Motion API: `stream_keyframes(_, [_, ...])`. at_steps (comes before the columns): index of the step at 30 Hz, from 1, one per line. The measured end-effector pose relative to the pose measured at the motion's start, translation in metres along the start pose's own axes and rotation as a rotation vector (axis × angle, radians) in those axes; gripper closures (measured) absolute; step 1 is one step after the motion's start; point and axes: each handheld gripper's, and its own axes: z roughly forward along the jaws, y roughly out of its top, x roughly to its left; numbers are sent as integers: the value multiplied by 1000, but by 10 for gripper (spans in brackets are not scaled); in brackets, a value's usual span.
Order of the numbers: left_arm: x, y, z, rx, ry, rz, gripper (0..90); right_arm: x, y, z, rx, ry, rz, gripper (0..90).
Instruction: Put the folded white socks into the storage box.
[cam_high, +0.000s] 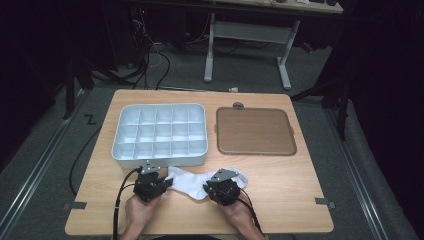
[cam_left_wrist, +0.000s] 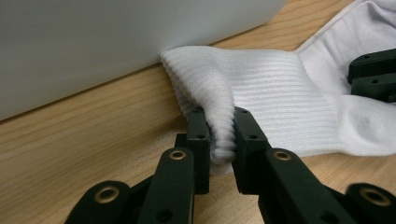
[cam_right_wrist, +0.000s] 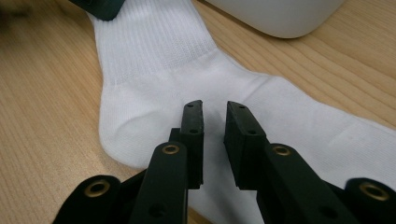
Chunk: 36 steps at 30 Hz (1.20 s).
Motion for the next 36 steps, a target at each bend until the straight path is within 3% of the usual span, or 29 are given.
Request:
stream_keyframes(3, [-1, -1, -1, -2, -3, 14, 804, -1, -2, 1, -15, 7, 2, 777])
stream_keyframes(12, [0, 3, -5, 1, -41, -10, 813, -2, -2, 1, -21, 16, 8, 777])
stream_keyframes(14, [1, 3, -7, 12, -50, -2, 813, -2, -4, 1, -33, 18, 27, 777])
stream_keyframes(16, [0, 5, -12, 14, -66, -18, 814, 0, -7, 0, -47, 6, 47, 776])
stream_keyframes(20, [-3, 9, -16, 15, -75, -18, 815, 0, -7, 0, -47, 15, 50, 776])
stream_keyframes(32, [-18, 26, -27, -15, -135, -26, 815, 1, -4, 1, -37, 15, 23, 776])
stream_keyframes(36, [-21, 33, -31, -35, -157, -46, 814, 3, -1, 3, -26, 21, 14, 776])
